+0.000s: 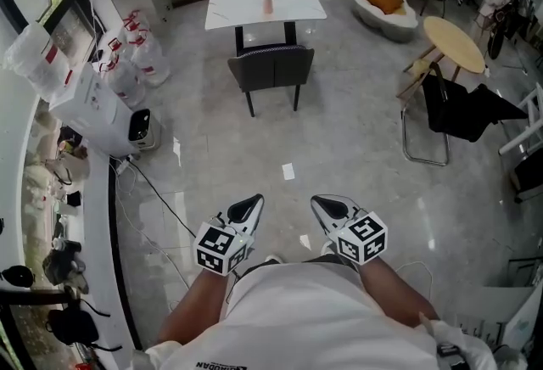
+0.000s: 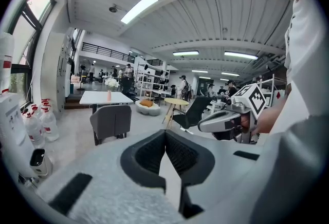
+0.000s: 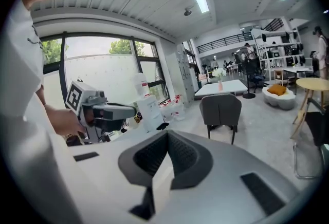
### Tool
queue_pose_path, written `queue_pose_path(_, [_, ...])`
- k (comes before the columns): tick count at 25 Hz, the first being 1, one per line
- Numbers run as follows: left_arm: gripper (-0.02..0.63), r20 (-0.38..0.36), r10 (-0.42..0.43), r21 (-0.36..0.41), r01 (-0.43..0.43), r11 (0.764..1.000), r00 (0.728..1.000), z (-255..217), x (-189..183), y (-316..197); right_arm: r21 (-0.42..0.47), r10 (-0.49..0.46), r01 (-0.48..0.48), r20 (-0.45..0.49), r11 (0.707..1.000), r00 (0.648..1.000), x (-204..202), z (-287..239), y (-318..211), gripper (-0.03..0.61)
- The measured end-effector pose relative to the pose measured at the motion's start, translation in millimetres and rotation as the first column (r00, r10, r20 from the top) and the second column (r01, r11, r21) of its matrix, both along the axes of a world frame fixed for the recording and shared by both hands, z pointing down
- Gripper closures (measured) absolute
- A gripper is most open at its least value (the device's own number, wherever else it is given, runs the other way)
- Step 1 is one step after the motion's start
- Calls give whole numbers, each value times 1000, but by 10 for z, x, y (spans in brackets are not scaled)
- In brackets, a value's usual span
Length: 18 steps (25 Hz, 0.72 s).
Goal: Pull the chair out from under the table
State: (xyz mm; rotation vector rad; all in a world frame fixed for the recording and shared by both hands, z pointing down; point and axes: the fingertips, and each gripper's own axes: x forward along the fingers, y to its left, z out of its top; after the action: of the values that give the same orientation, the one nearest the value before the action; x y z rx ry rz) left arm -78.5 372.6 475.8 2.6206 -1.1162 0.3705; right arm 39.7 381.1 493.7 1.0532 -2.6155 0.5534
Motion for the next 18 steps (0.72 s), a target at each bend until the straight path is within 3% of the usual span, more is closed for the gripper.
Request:
queue_pose_path(8, [611, -4, 4, -42, -4, 999, 1000, 169, -378, 22, -40, -2, 0, -32, 999, 999, -318, 138, 90, 572])
queue_pose_path(18, [612, -15, 18, -48, -19, 999, 1000, 248, -304, -318, -32, 12, -13, -26, 999, 1000, -317, 142, -342, 572])
